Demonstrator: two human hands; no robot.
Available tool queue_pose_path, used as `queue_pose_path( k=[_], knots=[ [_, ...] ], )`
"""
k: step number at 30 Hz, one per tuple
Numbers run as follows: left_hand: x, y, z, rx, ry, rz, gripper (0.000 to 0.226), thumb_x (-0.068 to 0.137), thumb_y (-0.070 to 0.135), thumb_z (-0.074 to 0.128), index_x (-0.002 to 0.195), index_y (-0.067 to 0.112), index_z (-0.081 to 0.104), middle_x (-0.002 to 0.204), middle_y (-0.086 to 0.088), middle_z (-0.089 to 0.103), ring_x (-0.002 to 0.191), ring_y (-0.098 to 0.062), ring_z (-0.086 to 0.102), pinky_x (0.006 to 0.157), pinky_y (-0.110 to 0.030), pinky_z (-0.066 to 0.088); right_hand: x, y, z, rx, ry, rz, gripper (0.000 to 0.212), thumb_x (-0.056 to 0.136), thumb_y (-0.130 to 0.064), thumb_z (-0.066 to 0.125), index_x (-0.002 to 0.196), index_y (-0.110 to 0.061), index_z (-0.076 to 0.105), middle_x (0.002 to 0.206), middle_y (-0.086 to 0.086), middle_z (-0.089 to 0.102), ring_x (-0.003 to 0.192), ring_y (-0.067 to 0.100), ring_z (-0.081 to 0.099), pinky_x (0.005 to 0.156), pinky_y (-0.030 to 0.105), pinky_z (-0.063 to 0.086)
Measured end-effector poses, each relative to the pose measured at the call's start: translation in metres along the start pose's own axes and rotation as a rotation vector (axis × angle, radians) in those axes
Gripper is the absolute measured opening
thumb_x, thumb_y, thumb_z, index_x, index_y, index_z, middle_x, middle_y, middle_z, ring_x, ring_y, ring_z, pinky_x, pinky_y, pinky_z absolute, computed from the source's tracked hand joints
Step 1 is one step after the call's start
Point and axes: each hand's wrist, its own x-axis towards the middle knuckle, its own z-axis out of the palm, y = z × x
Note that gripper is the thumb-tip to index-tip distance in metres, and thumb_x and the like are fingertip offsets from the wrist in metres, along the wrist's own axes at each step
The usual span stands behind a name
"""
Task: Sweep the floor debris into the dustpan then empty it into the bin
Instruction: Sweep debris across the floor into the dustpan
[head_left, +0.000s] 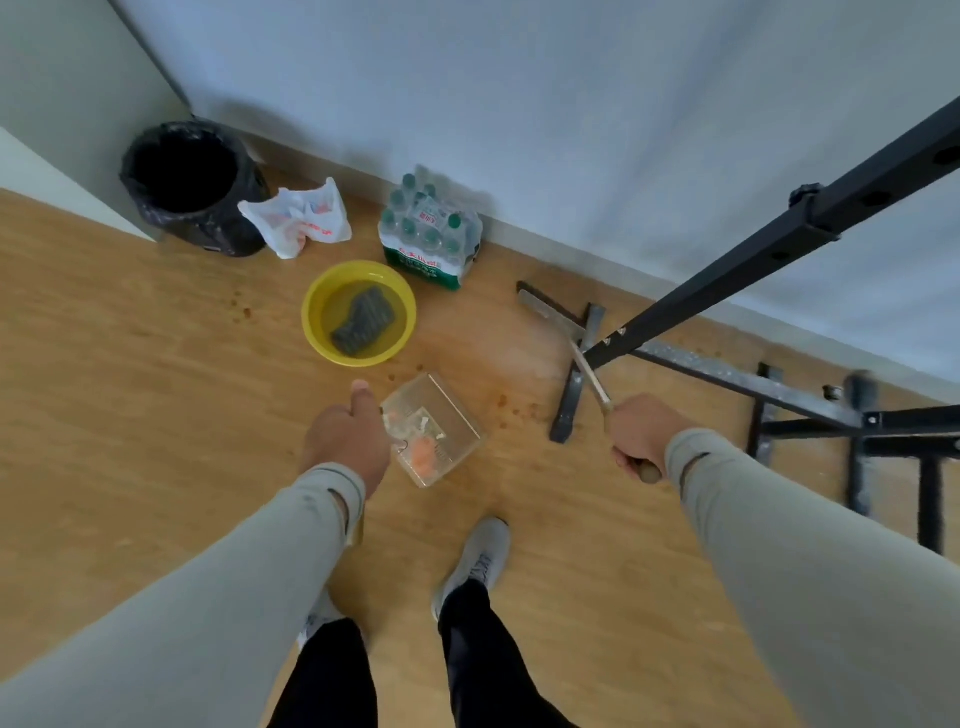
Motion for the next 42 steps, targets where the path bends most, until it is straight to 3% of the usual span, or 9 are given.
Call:
queue_pose_path(
  k=[4, 9, 13, 18, 22, 26, 31, 36, 42],
  knots=[
    [-0.001, 0.018, 0.007, 0.058, 0.026, -0.015, 0.081, 0.102, 0.067, 0.021, 0.108, 0.003, 0.070, 0.108, -0.022, 0.073, 0.099, -0.045, 0.069, 0.092, -0.056, 0.057, -0.037, 0.033, 0.062, 0.191, -0.181, 0.145, 0.028, 0.090, -0.007, 0.034, 0.106, -0.018, 0.054, 0.062, 0.012, 0.056, 0.034, 0.020, 0.045, 0.044, 0.030, 0.042],
    [-0.002, 0.021, 0.001, 0.046, 0.059, 0.002, 0.078, 0.104, 0.064, 0.022, 0.105, 0.002, 0.069, 0.109, -0.023, 0.072, 0.096, -0.043, 0.066, 0.090, -0.049, 0.054, -0.082, 0.067, 0.054, 0.358, -0.329, 0.149, 0.031, 0.093, -0.016, 0.041, 0.110, -0.033, 0.061, 0.065, 0.007, 0.051, 0.052, 0.022, 0.044, 0.050, 0.032, 0.037],
    [-0.006, 0.025, 0.002, 0.047, 0.089, 0.019, 0.069, 0.107, 0.058, 0.026, 0.103, 0.004, 0.068, 0.116, -0.024, 0.069, 0.093, -0.039, 0.058, 0.078, -0.042, 0.039, -0.096, 0.095, 0.005, 0.446, -0.158, 0.124, 0.028, 0.101, -0.017, 0.052, 0.119, -0.035, 0.064, 0.054, 0.004, 0.053, 0.041, 0.018, 0.046, 0.041, 0.024, 0.038],
    [-0.007, 0.028, 0.006, 0.041, 0.077, 0.023, 0.070, 0.107, 0.057, 0.026, 0.111, 0.002, 0.070, 0.118, -0.025, 0.069, 0.104, -0.044, 0.062, 0.078, -0.043, 0.040, -0.081, 0.064, 0.001, 0.431, -0.079, 0.155, 0.033, 0.103, -0.015, 0.046, 0.131, -0.030, 0.055, 0.067, 0.010, 0.055, 0.048, 0.019, 0.048, 0.044, 0.027, 0.042],
    [-0.006, 0.025, 0.002, 0.063, 0.102, 0.020, 0.070, 0.107, 0.057, 0.026, 0.110, 0.002, 0.069, 0.117, -0.024, 0.069, 0.101, -0.043, 0.061, 0.079, -0.043, 0.040, -0.075, 0.024, 0.055, 0.447, -0.205, 0.232, 0.034, 0.102, -0.010, 0.035, 0.127, -0.021, 0.055, 0.076, 0.011, 0.050, 0.060, 0.022, 0.044, 0.052, 0.030, 0.037],
    [-0.007, 0.023, -0.002, 0.066, 0.092, 0.013, 0.070, 0.106, 0.058, 0.026, 0.100, 0.004, 0.070, 0.104, -0.022, 0.071, 0.091, -0.042, 0.064, 0.082, -0.048, 0.053, -0.106, 0.001, 0.102, 0.623, -0.289, 0.220, 0.039, 0.097, -0.002, 0.031, 0.126, -0.020, 0.050, 0.062, 0.008, 0.048, 0.049, 0.020, 0.043, 0.050, 0.031, 0.036],
    [-0.008, 0.028, -0.001, 0.063, 0.076, 0.017, 0.072, 0.107, 0.057, 0.025, 0.103, 0.001, 0.071, 0.106, -0.023, 0.071, 0.095, -0.044, 0.065, 0.084, -0.049, 0.052, -0.123, 0.026, 0.072, 0.820, -0.344, 0.278, 0.042, 0.101, -0.017, 0.043, 0.140, -0.030, 0.048, 0.059, 0.003, 0.051, 0.043, 0.013, 0.043, 0.042, 0.023, 0.035],
    [-0.005, 0.026, -0.003, 0.048, 0.077, 0.014, 0.069, 0.107, 0.057, 0.026, 0.106, 0.003, 0.070, 0.109, -0.022, 0.070, 0.088, -0.038, 0.058, 0.077, -0.044, 0.044, -0.118, 0.046, 0.027, 0.665, -0.189, 0.206, 0.033, 0.103, -0.020, 0.048, 0.133, -0.031, 0.057, 0.060, 0.005, 0.053, 0.042, 0.013, 0.045, 0.041, 0.023, 0.037],
    [-0.002, 0.022, -0.001, 0.050, 0.084, 0.018, 0.070, 0.107, 0.058, 0.027, 0.106, 0.002, 0.069, 0.109, -0.022, 0.069, 0.093, -0.041, 0.061, 0.078, -0.044, 0.044, -0.042, -0.016, -0.007, 0.052, -0.054, -0.049, 0.030, 0.099, -0.010, 0.043, 0.123, -0.012, 0.060, 0.077, 0.013, 0.056, 0.058, 0.023, 0.049, 0.045, 0.030, 0.041]
  ],
)
